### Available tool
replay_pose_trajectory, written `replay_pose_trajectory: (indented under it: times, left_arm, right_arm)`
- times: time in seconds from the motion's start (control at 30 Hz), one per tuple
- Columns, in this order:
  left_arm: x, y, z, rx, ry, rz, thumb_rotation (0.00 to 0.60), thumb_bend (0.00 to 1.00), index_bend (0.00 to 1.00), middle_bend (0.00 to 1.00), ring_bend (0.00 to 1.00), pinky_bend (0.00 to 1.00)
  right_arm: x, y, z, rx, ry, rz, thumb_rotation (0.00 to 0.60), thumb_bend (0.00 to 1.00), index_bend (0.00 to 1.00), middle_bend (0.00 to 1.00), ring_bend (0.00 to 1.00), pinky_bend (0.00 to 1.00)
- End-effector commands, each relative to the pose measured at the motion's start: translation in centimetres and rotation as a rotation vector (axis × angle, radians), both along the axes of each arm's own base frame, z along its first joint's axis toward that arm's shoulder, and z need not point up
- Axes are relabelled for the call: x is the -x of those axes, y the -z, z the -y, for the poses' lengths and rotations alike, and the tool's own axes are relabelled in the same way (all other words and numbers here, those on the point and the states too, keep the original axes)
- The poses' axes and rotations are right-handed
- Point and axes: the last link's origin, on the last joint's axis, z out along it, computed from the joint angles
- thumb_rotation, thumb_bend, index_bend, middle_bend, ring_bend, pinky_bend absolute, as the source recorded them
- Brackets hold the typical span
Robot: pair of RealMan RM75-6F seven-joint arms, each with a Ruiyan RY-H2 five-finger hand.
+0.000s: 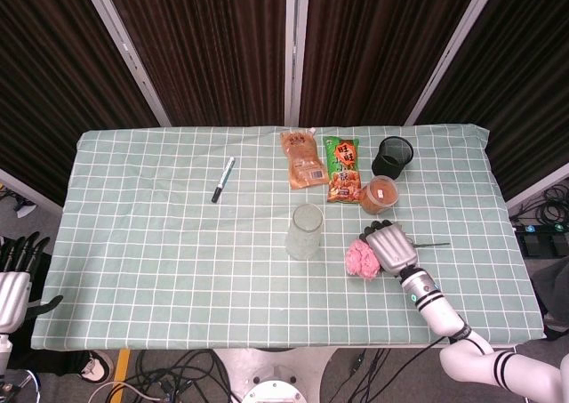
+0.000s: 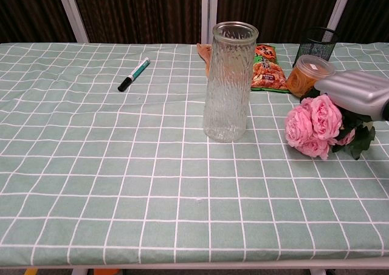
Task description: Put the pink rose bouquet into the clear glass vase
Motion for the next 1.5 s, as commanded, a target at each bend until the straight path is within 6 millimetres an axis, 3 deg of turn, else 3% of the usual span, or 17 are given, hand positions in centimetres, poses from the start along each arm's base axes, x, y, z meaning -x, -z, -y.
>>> replay_pose_trajectory:
  times: [0.03,0.2,0.33,0.57,0.8,0.93,1.1,1.5]
  left_arm:
    - [0.0,0.0,0.0,0.001,0.002,-0.001,0.6,0.0,0.08,0.0,0.0,0.05]
    - [0.1,0.1,0.1,0.011,-0.005,-0.004,0.6,0.0,0.08,0.0,0.0,0.05]
    - [0.1,0.2,0.0,0.013,-0.003,-0.004,0.6,0.01,0.08,0.0,0.0,0.05]
    - [-0.1,0.5,-0.3,0.023,0.007,-0.008,0.6,0.01,0.08,0.0,0.0,0.05]
    - [0.2,0.3,-0.3,0.021,-0.011,-0.017,0.6,0.01,0.08,0.0,0.0,0.05]
    - [0.3,0.3,-0.2,0.014,-0.018,-0.013,0.6,0.01,0.08,0.0,0.0,0.05]
    - [0.5,0.2,-0.3,0.003,-0.023,-0.005,0.6,0.01,0.08,0.0,0.0,0.05]
    - [1.2,-0.2,0.0,-0.009,-0.046,0.018,0.6,0.01,0.08,0.0,0.0,0.05]
  right_arm:
    - [0.2,-0.5,0.0,0.016,-0.007,0.024,0.6,0.17,0.64,0.48,0.32,0.37]
    - [-0.2,-2.5,0.1,0.045,-0.014,0.068,0.6,0.17,0.64,0.48,0.32,0.37]
    - [-2.1,-6.1,0.5,0.102,-0.049,0.157,0.6,0.17,0.64,0.48,0.32,0.38]
    - [-9.0,-12.7,1.1,0.215,-0.216,0.457,0.6,0.17,0.64,0.48,0.31,0.38]
    - [-16.1,-16.0,1.3,0.266,-0.413,0.543,0.6,0.17,0.64,0.48,0.31,0.4]
    - [-19.1,-15.7,1.2,0.236,-0.454,0.691,0.6,0.16,0.64,0.48,0.31,0.4]
    - [-21.5,-13.9,1.0,0.145,-0.415,1.0,0.6,0.16,0.64,0.47,0.31,0.4]
    - [-23.8,-11.1,0.1,0.05,-0.356,1.252,0.6,0.16,0.64,0.47,0.31,0.41]
